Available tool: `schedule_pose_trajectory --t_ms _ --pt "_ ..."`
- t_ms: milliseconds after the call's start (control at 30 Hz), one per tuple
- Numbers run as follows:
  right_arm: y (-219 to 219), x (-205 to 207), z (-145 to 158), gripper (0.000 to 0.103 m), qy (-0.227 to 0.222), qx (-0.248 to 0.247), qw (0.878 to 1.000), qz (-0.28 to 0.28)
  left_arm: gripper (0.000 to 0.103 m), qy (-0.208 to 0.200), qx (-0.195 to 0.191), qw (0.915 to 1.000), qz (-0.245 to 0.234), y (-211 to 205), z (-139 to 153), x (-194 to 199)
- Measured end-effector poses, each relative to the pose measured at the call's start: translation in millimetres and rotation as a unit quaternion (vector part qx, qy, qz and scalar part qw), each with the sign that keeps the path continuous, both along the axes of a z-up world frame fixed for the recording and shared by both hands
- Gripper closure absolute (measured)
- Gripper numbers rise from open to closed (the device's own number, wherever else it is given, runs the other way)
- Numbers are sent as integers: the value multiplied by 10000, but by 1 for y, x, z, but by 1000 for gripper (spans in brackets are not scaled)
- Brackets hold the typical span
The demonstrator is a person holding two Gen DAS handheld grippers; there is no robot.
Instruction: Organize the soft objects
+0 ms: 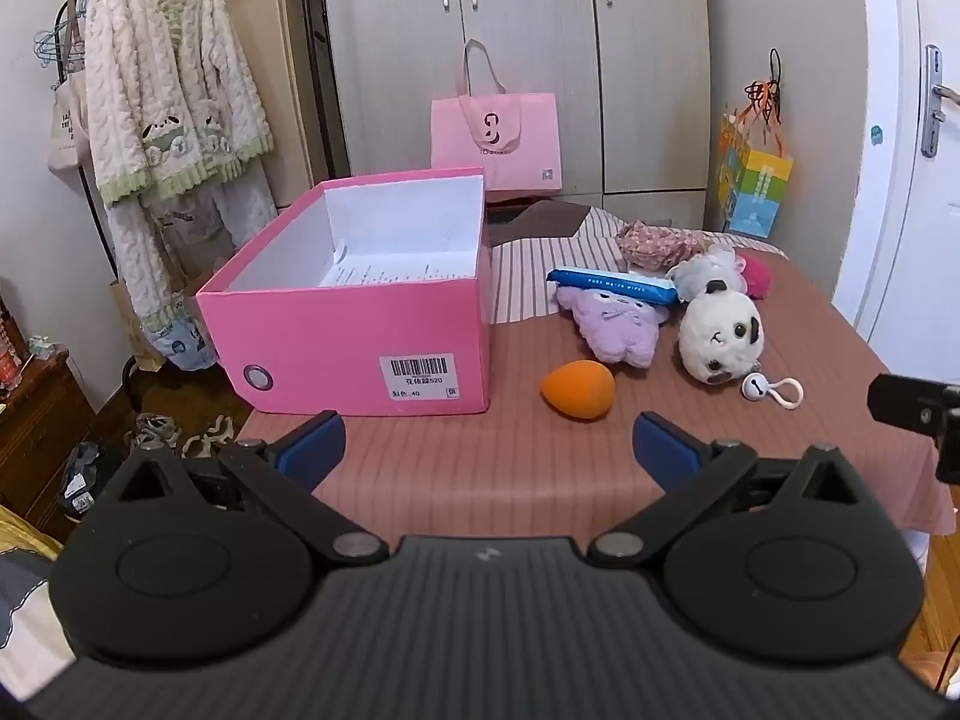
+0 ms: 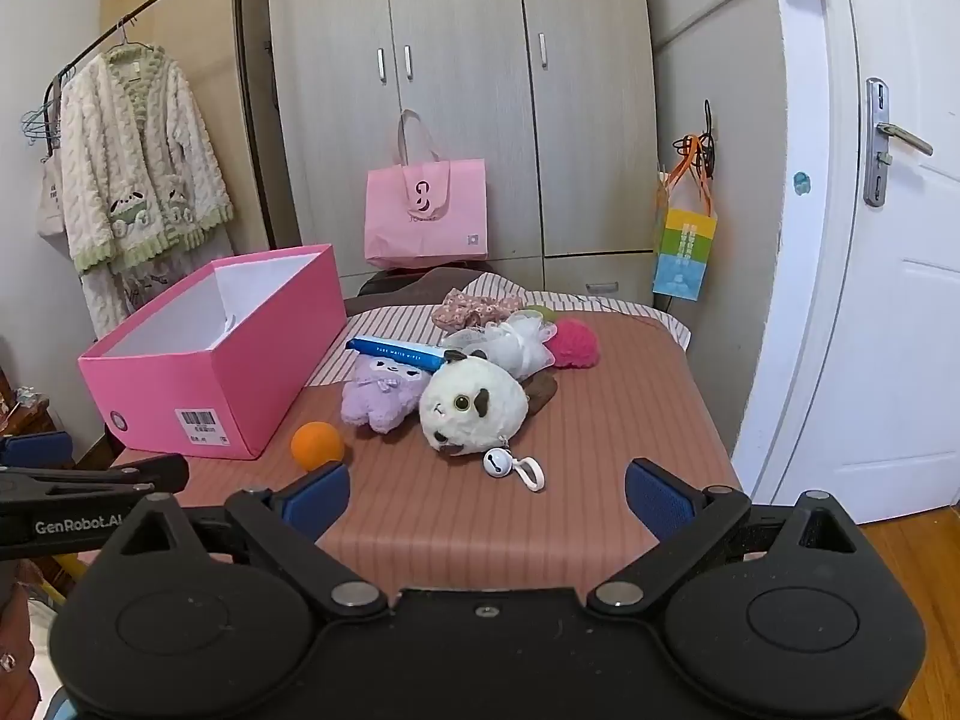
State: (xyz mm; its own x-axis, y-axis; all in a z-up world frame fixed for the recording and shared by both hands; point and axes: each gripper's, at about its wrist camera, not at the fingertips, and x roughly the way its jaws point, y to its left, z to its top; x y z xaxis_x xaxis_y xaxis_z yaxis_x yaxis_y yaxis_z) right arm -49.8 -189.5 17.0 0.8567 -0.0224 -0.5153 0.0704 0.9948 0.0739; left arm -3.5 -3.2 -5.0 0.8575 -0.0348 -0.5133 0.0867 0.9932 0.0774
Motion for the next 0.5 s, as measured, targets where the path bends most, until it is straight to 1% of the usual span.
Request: schedule_pose_trajectory --t_ms 333,500 --pt "-1 -1 -3 3 28 -93 10000 -3 0 -4 -66 9999 100 4 -7 1" --pt "-1 -3 -7 3 -23 -131 9999 -5 0 -193 -332 9993 48 10 -13 -2"
